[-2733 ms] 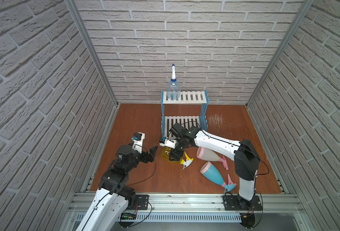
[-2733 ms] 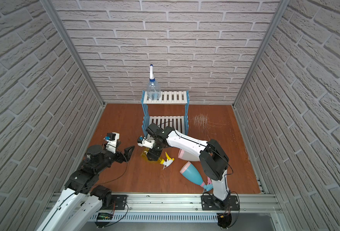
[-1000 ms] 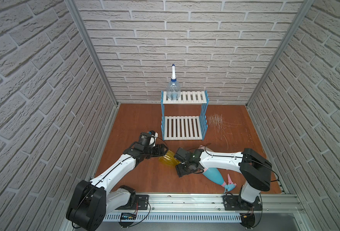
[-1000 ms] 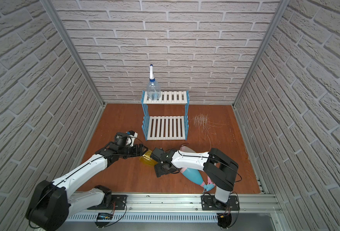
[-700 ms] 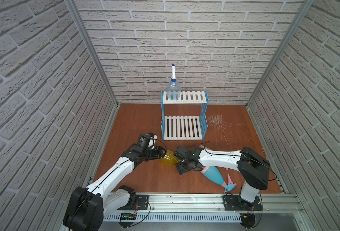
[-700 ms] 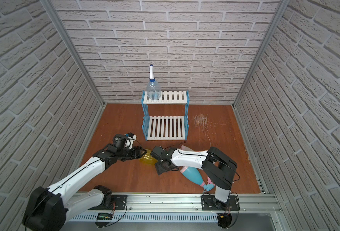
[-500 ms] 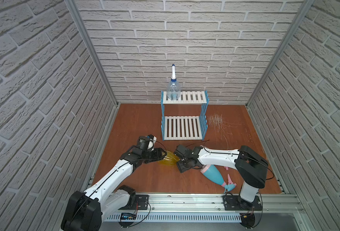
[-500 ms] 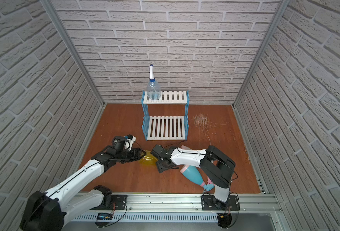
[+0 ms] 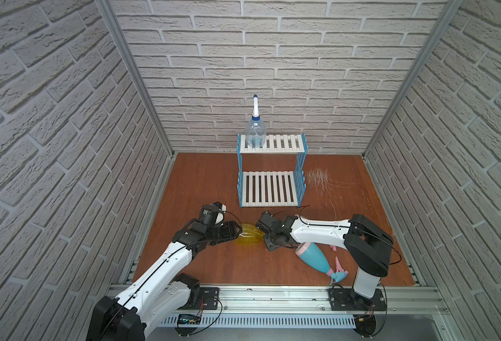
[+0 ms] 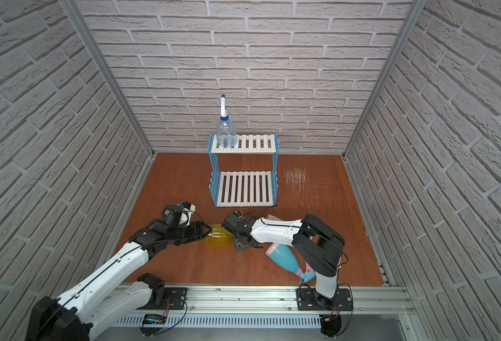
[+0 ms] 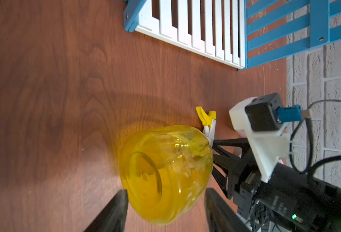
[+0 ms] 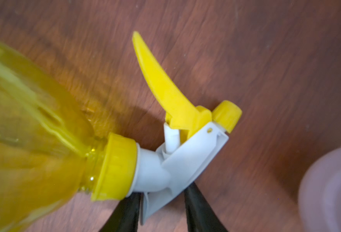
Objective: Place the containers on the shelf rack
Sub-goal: 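Pick up a container from the center of the board.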
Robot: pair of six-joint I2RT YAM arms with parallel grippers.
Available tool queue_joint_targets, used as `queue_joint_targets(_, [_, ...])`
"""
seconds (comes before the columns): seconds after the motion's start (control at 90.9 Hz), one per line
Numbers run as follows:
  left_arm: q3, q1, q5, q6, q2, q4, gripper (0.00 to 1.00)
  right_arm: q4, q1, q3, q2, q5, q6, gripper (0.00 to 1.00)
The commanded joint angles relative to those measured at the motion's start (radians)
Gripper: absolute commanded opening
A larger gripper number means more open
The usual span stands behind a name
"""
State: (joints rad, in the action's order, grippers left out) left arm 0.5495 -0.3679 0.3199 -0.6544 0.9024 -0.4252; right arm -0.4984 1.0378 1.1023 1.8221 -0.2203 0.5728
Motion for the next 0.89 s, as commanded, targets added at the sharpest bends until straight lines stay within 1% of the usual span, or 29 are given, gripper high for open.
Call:
queue_joint_targets(0.0, [-0.01,-0.001,-0.076,-0.002,-0.047,-0.021,0.66,-0.039,-0.007,-0.008,0.013,-0.075,0.019,0.36])
queue_joint_targets(0.099, [-0.003,0.005,-0.099,0.0,-0.073,-0.026,0.67,-0.03,-0.01,-0.007,0.018,-0.077,0.012,0.3])
queue_joint_targets(0.22, [0.01,0.016,-0.103,0.01,-0.086,-0.025,0.68,-0.028,-0.012,0.003,0.027,-0.084,-0.002,0.18])
queue_joint_targets(0.341, [0.031,0.022,-0.098,0.018,-0.083,-0.019,0.68,-0.024,-0.015,0.011,0.032,-0.092,-0.016,0.14])
queue_joint_targets(0.44, [0.05,0.028,-0.09,0.023,-0.077,-0.008,0.69,-0.016,-0.015,0.01,0.013,-0.108,-0.029,0.03])
queue_joint_targets(0.539, [0.068,0.04,-0.059,0.028,-0.07,0.024,0.7,-0.006,-0.016,0.011,-0.032,-0.128,-0.049,0.03])
queue_joint_targets(0.627, [0.094,0.058,-0.031,0.032,-0.065,0.045,0.72,0.03,-0.015,-0.001,-0.105,-0.138,-0.09,0.03])
queue_joint_targets(0.748, [0.139,0.089,0.031,0.041,-0.051,0.084,0.76,0.092,-0.015,-0.032,-0.209,-0.14,-0.202,0.03])
queue_joint_targets(0.88, [0.189,0.108,0.138,0.057,-0.013,0.147,0.83,0.117,-0.013,-0.065,-0.316,-0.146,-0.352,0.03])
